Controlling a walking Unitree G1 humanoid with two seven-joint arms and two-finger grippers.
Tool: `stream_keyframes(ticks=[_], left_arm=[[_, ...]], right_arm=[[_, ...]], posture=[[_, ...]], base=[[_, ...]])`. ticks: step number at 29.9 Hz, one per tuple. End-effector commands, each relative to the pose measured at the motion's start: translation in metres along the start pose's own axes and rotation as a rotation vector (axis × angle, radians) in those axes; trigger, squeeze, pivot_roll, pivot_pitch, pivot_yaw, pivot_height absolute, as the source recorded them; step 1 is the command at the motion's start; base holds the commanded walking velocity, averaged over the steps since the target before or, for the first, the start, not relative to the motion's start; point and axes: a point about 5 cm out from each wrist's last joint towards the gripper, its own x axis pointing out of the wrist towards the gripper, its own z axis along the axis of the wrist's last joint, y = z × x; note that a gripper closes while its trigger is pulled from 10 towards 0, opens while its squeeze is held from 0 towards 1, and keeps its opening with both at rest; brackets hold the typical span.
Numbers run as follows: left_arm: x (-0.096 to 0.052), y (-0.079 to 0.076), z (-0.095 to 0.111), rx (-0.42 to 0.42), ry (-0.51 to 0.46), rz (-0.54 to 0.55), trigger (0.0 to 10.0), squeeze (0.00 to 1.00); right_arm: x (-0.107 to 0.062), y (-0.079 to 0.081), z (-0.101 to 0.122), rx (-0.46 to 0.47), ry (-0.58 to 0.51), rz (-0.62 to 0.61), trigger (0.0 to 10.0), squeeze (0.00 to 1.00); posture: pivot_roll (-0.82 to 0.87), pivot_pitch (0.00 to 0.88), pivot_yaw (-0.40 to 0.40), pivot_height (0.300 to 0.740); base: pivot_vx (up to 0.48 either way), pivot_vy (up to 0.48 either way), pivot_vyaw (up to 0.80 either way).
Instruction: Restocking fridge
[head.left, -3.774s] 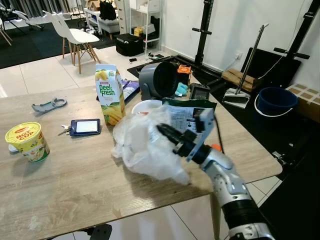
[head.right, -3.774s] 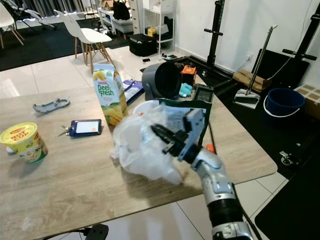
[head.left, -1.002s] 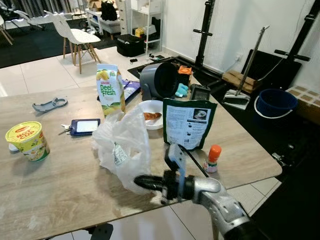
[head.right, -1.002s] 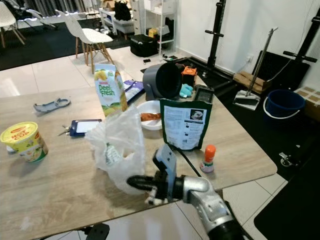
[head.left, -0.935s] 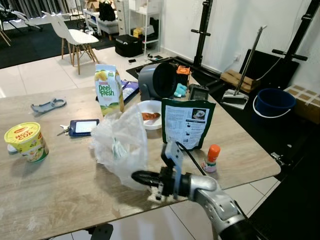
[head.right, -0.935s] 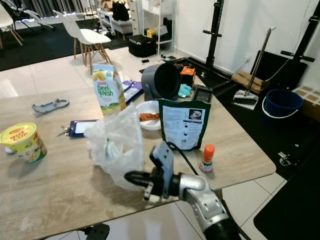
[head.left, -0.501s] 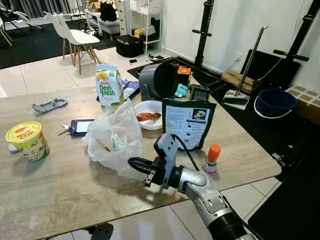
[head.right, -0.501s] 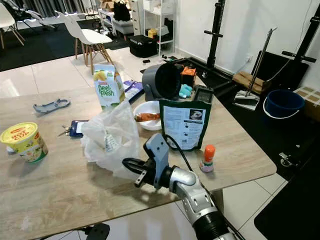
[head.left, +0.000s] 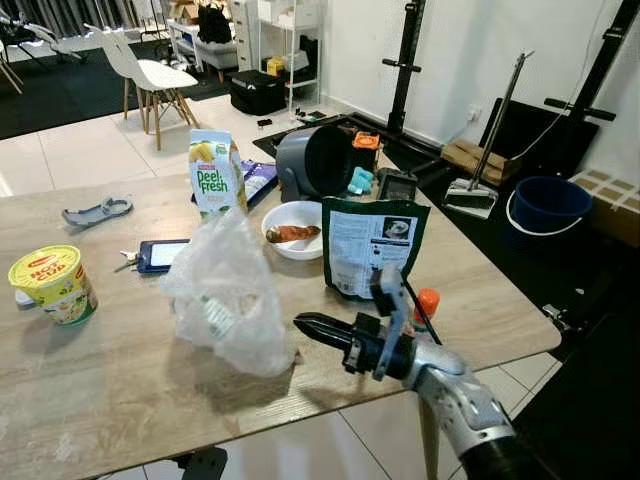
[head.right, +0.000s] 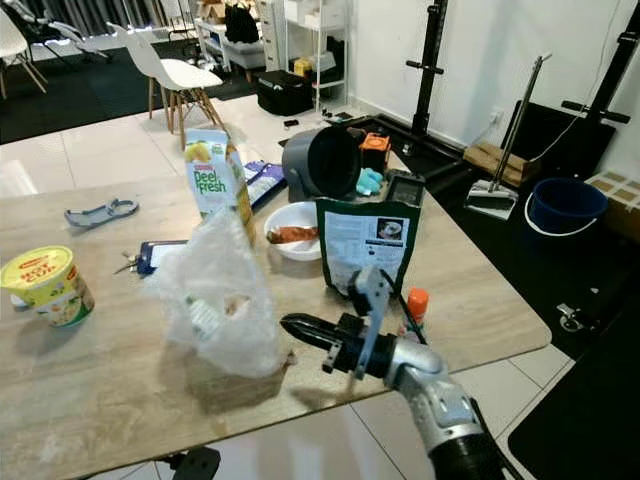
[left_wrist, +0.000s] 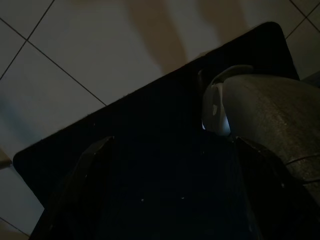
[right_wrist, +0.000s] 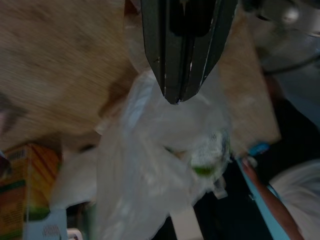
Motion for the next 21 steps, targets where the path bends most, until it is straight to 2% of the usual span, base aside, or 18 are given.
stream_keyframes(ticks=[1,9,11,12,13,14,16,19,21], left_arm=[[0.000,-0.008,-0.013,0.016,0.054,-0.033,10.0,0.00],[0.000,-0.008,-0.012,0.019,0.051,-0.037,10.0,0.00],[0.000,-0.009,-0.012,0.022,0.052,-0.039,10.0,0.00],[0.000,-0.009,-0.012,0.022,0.052,-0.039,10.0,0.00],[0.000,-0.009,-0.011,0.025,0.053,-0.039,10.0,0.00],[0.000,-0.008,-0.011,0.029,0.054,-0.039,10.0,0.00],[0.000,-0.008,-0.011,0.030,0.054,-0.039,10.0,0.00],[0.000,-0.007,-0.011,0.036,0.054,-0.038,10.0,0.00],[0.000,-0.006,-0.011,0.039,0.054,-0.038,10.0,0.00]], right_arm=[[-0.008,0.002,0.002,0.033,-0.025,0.033,10.0,0.00],[-0.034,-0.010,-0.001,0.088,-0.040,-0.049,10.0,0.00],[-0.053,-0.012,-0.005,0.115,-0.022,-0.076,10.0,0.00],[-0.053,-0.012,-0.005,0.115,-0.022,-0.076,10.0,0.00],[-0.065,-0.015,-0.008,0.123,0.000,-0.111,10.0,0.00],[-0.085,-0.021,-0.013,0.129,0.039,-0.190,10.0,0.00],[-0.090,-0.023,-0.014,0.130,0.048,-0.208,10.0,0.00],[-0.111,-0.027,-0.018,0.132,0.094,-0.281,10.0,0.00],[-0.118,-0.029,-0.018,0.132,0.103,-0.303,10.0,0.00]], posture=[[0.02,0.000,0.016,0.740],[0.02,0.000,0.016,0.740],[0.02,0.000,0.015,0.740],[0.02,0.000,0.015,0.740],[0.02,0.000,0.015,0.740],[0.02,0.000,0.015,0.740],[0.02,0.000,0.015,0.740],[0.02,0.000,0.021,0.740],[0.02,0.000,0.023,0.740]], base=[[0.000,0.000,0.00],[0.000,0.000,0.00],[0.000,0.000,0.00],[0.000,0.000,0.00],[0.000,0.000,0.00],[0.000,0.000,0.00],[0.000,0.000,0.00],[0.000,0.000,0.00],[0.000,0.000,0.00]])
